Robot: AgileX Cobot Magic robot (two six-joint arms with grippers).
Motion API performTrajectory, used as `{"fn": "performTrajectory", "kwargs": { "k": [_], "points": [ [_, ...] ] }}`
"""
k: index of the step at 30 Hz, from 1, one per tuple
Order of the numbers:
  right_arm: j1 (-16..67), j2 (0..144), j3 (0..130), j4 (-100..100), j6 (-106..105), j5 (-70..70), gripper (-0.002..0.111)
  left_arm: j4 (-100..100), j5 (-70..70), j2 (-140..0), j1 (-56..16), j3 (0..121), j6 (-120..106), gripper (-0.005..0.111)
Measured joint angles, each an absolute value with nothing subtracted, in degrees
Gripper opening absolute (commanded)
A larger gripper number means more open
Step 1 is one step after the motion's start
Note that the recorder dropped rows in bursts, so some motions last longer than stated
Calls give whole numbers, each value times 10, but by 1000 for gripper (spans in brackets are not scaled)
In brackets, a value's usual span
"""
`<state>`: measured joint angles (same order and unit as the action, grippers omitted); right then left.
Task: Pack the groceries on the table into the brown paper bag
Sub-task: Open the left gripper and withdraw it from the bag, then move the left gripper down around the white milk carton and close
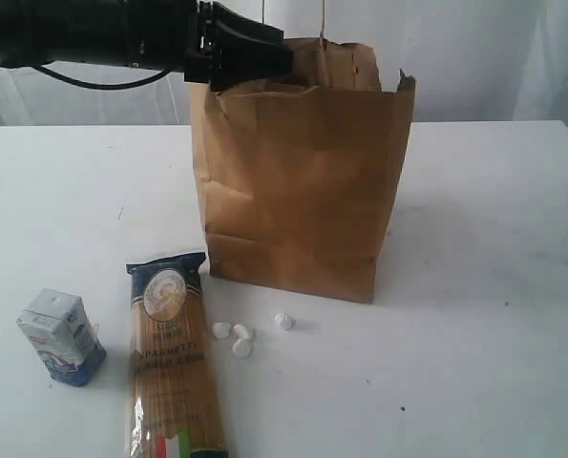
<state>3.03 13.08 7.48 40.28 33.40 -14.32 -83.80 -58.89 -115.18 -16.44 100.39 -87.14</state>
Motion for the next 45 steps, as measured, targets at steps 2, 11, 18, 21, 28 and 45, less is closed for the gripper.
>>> {"fn": "performTrajectory", "kwargs": {
  "k": [2,11,18,21,28,45],
  "points": [
    [30,131,75,403,334,-143,0,-837,-588,-1148,-164,1004,-871,74],
    [30,131,75,403,334,-143,0,-806,-588,-1100,-146,1004,-872,73],
    [30,131,75,403,334,-143,0,-698,-589,-1052,-82,1004,-793,53],
    [30,131,75,403,334,-143,0,-686,-580,-1034,-53,1004,-752,33],
    [30,131,75,403,334,-143,0,-683,-544,-995,12,1004,-634,0],
    [30,131,75,403,334,-143,0,-121,-411,-985,43,1002,-51,0]
  ]
}}
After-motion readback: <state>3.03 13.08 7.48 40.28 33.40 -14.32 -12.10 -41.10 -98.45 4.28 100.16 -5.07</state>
